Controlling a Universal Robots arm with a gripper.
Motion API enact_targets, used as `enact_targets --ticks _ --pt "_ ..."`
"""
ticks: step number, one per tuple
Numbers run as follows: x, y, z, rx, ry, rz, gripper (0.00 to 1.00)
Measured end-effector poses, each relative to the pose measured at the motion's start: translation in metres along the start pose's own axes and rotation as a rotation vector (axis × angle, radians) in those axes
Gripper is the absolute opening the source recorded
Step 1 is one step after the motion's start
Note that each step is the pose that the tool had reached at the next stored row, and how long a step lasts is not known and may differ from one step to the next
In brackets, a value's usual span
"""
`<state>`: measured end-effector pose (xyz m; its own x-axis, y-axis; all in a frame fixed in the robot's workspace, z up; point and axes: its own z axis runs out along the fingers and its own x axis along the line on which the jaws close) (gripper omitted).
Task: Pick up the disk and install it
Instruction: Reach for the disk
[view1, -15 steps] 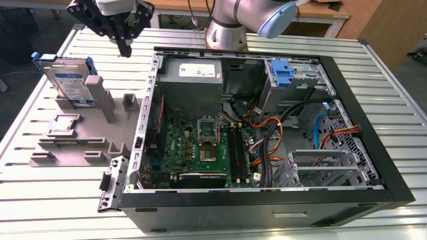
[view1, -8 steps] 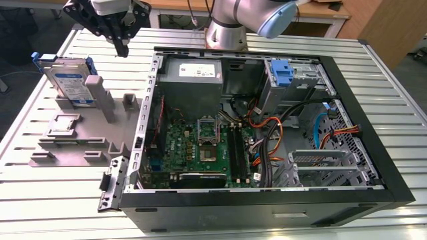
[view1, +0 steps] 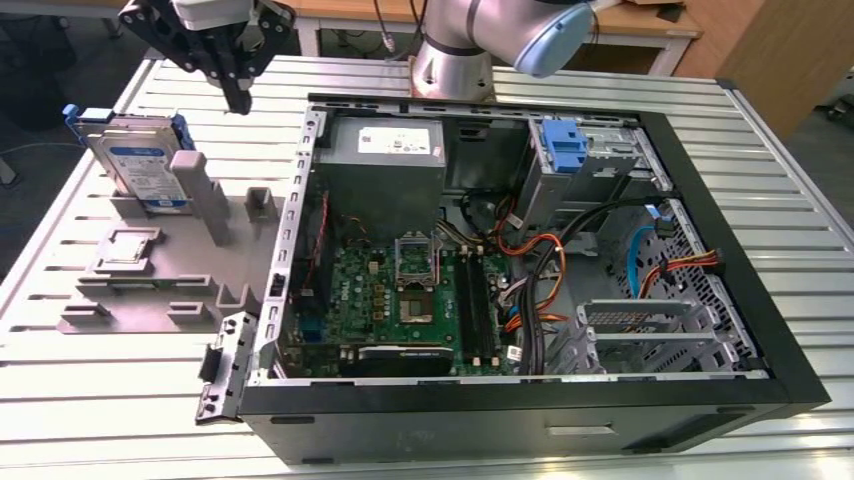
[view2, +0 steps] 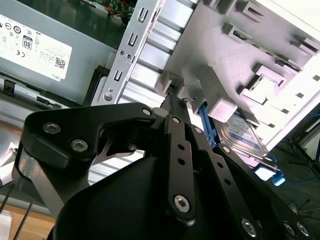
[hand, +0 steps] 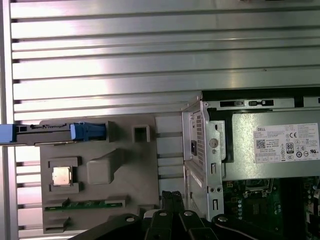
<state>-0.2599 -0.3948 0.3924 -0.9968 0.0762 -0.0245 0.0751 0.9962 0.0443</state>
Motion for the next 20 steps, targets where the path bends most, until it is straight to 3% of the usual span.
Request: enact_targets --ticks 15,20 --pt "0.0134 0.0089 0.0012 0.0002 0.0006 0.007 0.10" --pt "0.0162 0.0112 0.0032 0.0014 0.0164 0.012 0.10"
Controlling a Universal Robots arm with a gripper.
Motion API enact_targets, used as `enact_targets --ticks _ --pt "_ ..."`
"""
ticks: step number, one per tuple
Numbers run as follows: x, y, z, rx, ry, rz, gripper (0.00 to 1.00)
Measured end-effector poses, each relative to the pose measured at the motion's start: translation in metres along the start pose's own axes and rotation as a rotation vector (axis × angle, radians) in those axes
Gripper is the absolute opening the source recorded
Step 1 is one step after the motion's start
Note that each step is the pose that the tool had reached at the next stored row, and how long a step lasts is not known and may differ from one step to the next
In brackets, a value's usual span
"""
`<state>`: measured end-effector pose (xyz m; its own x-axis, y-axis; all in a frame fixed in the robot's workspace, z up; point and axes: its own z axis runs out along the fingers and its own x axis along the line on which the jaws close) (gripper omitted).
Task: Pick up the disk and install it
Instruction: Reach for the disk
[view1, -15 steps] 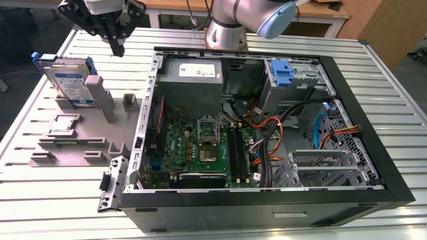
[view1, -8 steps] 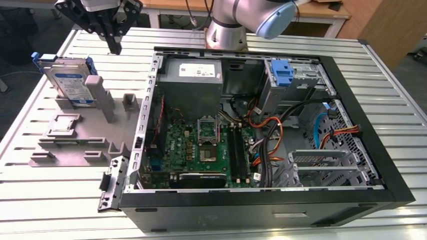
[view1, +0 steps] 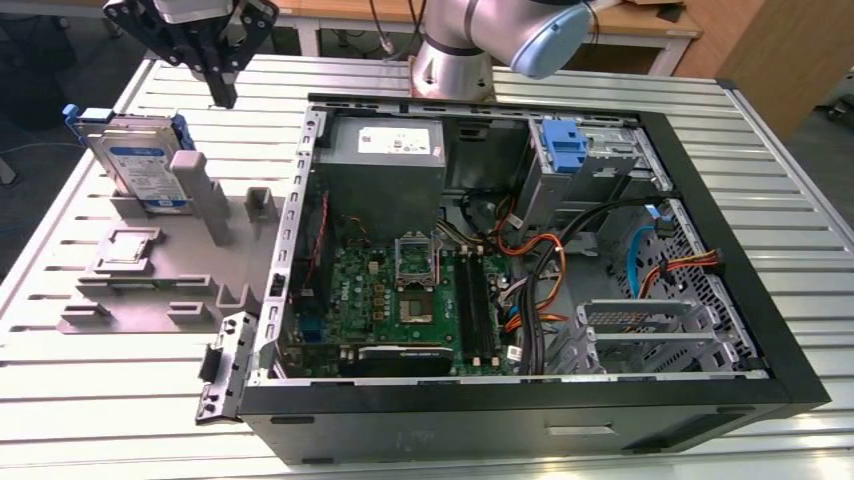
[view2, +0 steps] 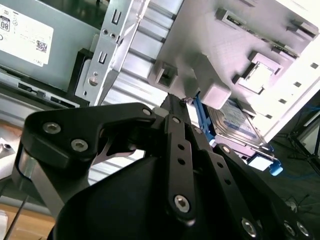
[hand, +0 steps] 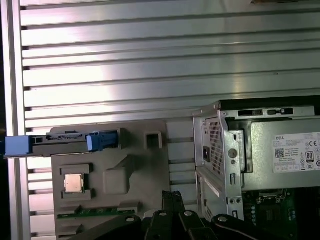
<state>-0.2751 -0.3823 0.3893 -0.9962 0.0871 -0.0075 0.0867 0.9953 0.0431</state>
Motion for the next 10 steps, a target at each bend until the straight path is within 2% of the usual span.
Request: enact_targets --ticks 1,3,10 --pt "0.0008 0.0003 0.0003 0.0004 0.0043 0.001 0.10" --pt "0.0037 0.0008 0.0005 0.0011 0.0080 0.002 0.10" --pt "0.0216 0.0045 0.0013 0.0010 0.0105 0.002 0.10"
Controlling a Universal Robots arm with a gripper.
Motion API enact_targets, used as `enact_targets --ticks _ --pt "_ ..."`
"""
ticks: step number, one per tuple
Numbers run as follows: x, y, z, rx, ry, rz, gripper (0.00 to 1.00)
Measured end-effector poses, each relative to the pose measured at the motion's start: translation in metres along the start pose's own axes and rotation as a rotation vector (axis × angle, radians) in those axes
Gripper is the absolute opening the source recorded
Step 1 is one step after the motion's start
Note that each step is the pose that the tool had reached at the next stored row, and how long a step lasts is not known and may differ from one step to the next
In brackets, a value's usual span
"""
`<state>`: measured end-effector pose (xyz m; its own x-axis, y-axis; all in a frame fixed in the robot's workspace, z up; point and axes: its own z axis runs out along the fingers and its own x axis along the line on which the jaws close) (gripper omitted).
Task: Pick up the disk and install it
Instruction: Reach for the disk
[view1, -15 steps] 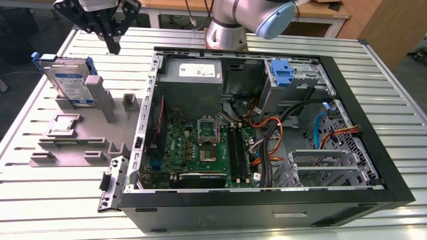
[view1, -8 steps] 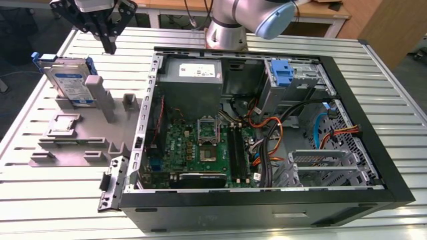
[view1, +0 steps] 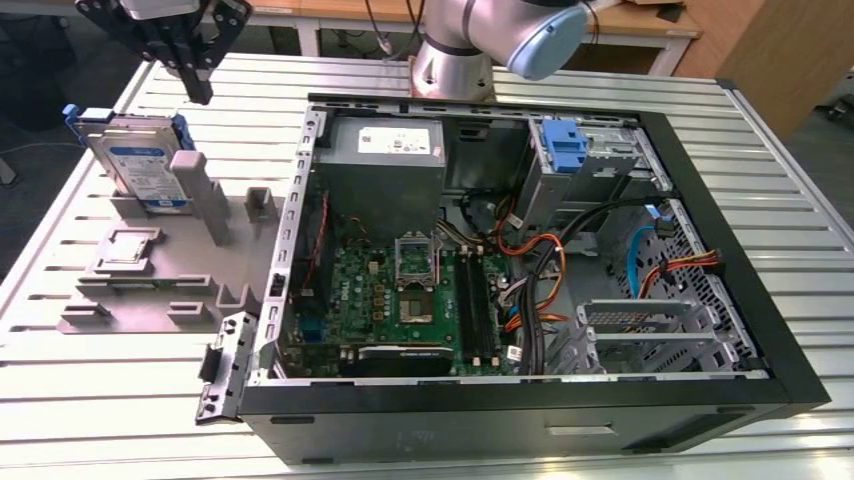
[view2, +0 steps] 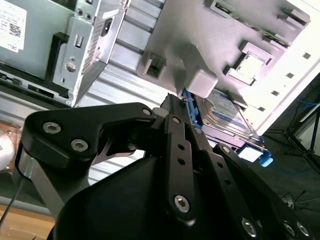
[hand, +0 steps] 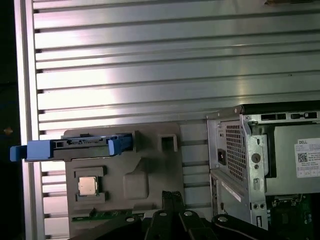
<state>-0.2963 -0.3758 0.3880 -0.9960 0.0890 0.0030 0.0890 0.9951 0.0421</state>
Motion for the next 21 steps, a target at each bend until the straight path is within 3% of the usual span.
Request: enact_targets --ticks 5,21 --pt "0.0142 -0.0001 0.0003 0.0001 0.0023 0.000 0.10" --pt "0.0198 -0.0006 0.0003 0.0000 0.0023 0.000 0.10"
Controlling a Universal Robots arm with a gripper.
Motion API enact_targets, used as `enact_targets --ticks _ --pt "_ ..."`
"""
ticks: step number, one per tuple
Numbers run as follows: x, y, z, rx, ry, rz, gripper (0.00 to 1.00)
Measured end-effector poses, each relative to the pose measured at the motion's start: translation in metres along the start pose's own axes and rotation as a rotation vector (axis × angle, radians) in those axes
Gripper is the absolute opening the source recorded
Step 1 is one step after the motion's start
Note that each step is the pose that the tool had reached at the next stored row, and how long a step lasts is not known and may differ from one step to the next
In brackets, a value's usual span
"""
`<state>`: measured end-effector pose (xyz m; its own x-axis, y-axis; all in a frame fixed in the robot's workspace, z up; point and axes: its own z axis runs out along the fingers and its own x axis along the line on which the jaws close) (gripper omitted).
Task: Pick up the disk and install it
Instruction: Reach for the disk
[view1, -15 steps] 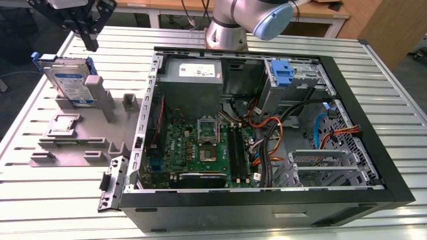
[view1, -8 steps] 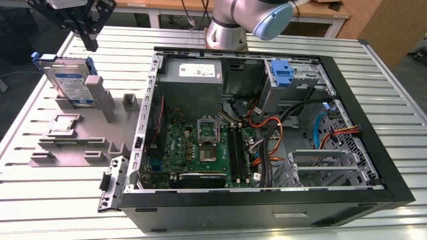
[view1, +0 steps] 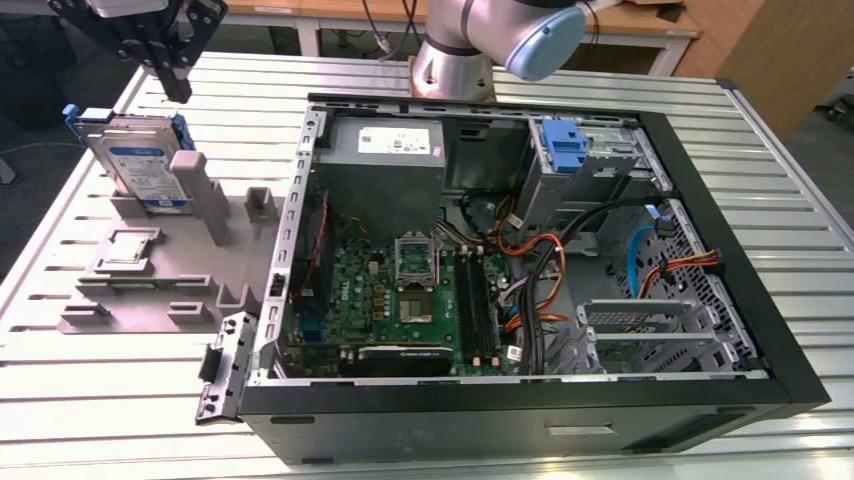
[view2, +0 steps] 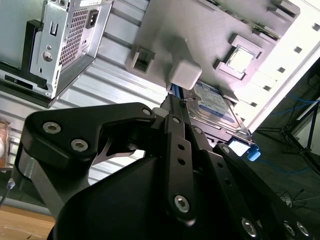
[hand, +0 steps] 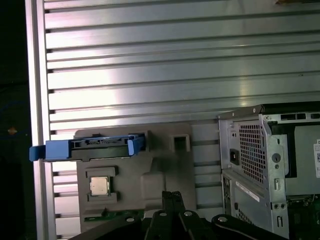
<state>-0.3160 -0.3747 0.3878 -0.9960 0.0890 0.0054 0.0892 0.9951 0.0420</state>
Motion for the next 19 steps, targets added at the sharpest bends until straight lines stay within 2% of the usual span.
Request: enact_targets --ticks 19 --pt "0.0129 -0.0012 0.0001 0.0000 0.0001 0.000 0.10"
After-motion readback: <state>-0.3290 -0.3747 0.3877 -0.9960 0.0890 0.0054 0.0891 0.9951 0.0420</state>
